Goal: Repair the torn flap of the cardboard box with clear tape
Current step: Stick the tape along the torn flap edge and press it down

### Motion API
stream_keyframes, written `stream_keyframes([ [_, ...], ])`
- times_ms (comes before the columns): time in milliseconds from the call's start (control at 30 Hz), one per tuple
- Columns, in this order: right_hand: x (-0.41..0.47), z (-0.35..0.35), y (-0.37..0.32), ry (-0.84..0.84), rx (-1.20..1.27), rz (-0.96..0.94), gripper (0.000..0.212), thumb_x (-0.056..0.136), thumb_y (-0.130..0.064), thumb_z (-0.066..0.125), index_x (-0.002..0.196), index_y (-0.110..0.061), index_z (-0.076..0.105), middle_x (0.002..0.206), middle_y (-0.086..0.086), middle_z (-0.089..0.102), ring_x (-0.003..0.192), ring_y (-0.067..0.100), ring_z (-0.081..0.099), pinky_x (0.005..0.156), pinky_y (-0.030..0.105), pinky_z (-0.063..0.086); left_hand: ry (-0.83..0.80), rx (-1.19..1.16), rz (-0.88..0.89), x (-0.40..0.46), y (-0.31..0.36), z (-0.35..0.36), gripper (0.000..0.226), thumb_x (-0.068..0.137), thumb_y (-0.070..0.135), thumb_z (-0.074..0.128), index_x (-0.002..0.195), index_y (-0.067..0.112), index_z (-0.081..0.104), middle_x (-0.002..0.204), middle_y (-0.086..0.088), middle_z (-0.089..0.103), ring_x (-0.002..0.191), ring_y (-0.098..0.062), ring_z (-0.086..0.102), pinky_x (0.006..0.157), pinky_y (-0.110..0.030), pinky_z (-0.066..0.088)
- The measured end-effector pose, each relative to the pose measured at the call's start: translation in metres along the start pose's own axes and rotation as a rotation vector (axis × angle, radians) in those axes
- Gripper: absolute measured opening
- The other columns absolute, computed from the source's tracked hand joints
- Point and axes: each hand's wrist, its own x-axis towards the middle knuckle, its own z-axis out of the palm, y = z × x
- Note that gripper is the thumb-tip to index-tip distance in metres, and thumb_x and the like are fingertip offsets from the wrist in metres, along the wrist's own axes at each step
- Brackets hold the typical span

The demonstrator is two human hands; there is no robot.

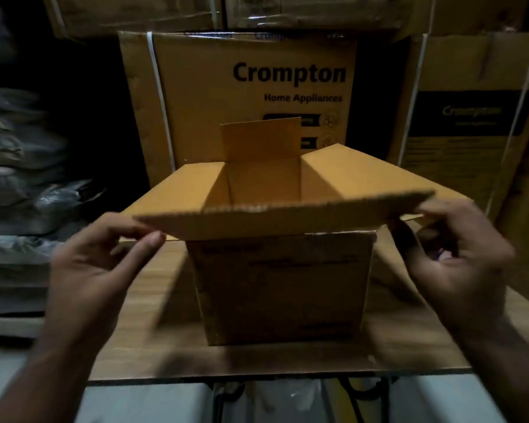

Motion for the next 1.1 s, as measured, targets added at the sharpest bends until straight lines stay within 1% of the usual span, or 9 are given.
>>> stream_keyframes([
  [67, 0.018, 0.013, -0.001, 0.018, -0.001, 0.074, 0.031, 0.094, -0.017, 0.072, 0.121, -0.003, 0.065, 0.110, 0.000, 0.064, 0.077, 0.017, 0.066, 0.067, 0.016, 0.054, 0.052, 0.107, 0.000, 0.013, -0.001, 0.004, 0.015, 0.086, 0.042, 0.072, 0.099, 0.035, 0.069, 0.105, -0.007, 0.069, 0.101, -0.031, 0.066, 0.085, -0.058, 0.057],
  [167, 0.038, 0.030, 0.001, -0.006, -0.083, 0.112, 0.036, 0.095, -0.024, 0.072, 0.128, -0.011, 0.066, 0.104, -0.009, 0.068, 0.073, 0.010, 0.065, 0.067, 0.005, 0.047, 0.116, 0.386, 0.030, 0.034, -0.014, 0.014, 0.018, 0.091, 0.042, 0.067, 0.104, 0.030, 0.070, 0.108, -0.002, 0.071, 0.107, -0.025, 0.064, 0.087, -0.054, 0.054],
  [233, 0.043, 0.036, 0.006, -0.055, -0.174, 0.107, 0.038, 0.095, -0.029, 0.070, 0.130, -0.014, 0.068, 0.106, -0.005, 0.074, 0.073, 0.014, 0.067, 0.068, 0.015, 0.049, 0.150, 0.511, 0.020, 0.043, -0.024, 0.021, 0.024, 0.093, 0.037, 0.068, 0.106, 0.018, 0.073, 0.109, -0.006, 0.072, 0.108, -0.025, 0.061, 0.085, -0.050, 0.052],
  [333, 0.041, 0.044, 0.010, -0.156, -0.285, 0.112, 0.032, 0.096, -0.036, 0.066, 0.119, -0.016, 0.074, 0.115, 0.003, 0.077, 0.091, 0.022, 0.072, 0.073, 0.031, 0.058, 0.176, 0.709, 0.006, 0.051, -0.038, 0.029, 0.028, 0.093, 0.033, 0.070, 0.106, 0.009, 0.076, 0.108, -0.012, 0.073, 0.109, -0.030, 0.055, 0.084, -0.046, 0.046],
  [467, 0.032, 0.044, 0.006, -0.262, -0.428, 0.107, 0.034, 0.097, -0.047, 0.059, 0.107, -0.020, 0.077, 0.103, 0.003, 0.079, 0.085, 0.023, 0.072, 0.063, 0.033, 0.059, 0.112, 0.930, 0.023, 0.051, -0.049, 0.041, 0.027, 0.094, 0.034, 0.068, 0.101, 0.010, 0.077, 0.107, -0.011, 0.071, 0.110, -0.036, 0.052, 0.084, -0.048, 0.036],
  [700, 0.020, 0.038, -0.006, -0.312, -0.522, 0.027, 0.043, 0.096, -0.053, 0.048, 0.099, -0.022, 0.079, 0.096, 0.000, 0.078, 0.079, 0.020, 0.070, 0.057, 0.024, 0.045, 0.024, 0.992, -0.026, 0.052, -0.056, 0.029, 0.035, 0.096, 0.038, 0.063, 0.099, 0.005, 0.076, 0.107, -0.014, 0.070, 0.109, -0.037, 0.051, 0.087, -0.054, 0.039],
  [833, 0.013, 0.040, -0.021, -0.276, -0.434, -0.076, 0.030, 0.096, -0.044, 0.058, 0.100, -0.021, 0.077, 0.100, 0.001, 0.075, 0.084, 0.018, 0.067, 0.059, 0.021, 0.043, 0.096, 0.941, 0.235, 0.043, -0.027, 0.040, 0.040, 0.095, 0.038, 0.055, 0.099, 0.005, 0.076, 0.100, -0.016, 0.066, 0.095, -0.034, 0.056, 0.080, -0.048, 0.043],
  [967, -0.002, 0.060, -0.045, -0.272, -0.374, -0.126, 0.024, 0.098, -0.036, 0.059, 0.108, -0.019, 0.073, 0.102, 0.000, 0.073, 0.086, 0.017, 0.063, 0.063, 0.029, 0.055, -0.253, 0.765, 0.488, 0.013, -0.007, 0.121, 0.032, 0.092, 0.031, 0.056, 0.107, 0.012, 0.076, 0.105, -0.010, 0.069, 0.098, -0.023, 0.059, 0.081, -0.043, 0.050],
  [1100, -0.013, 0.069, -0.048, -0.231, -0.436, -0.080, 0.021, 0.098, -0.032, 0.060, 0.108, -0.019, 0.073, 0.104, -0.001, 0.073, 0.088, 0.018, 0.062, 0.063, 0.031, 0.053, -0.234, 0.669, 0.431, 0.002, -0.026, 0.144, 0.035, 0.090, 0.034, 0.055, 0.107, 0.010, 0.074, 0.106, -0.010, 0.069, 0.100, -0.020, 0.058, 0.083, -0.040, 0.052],
])
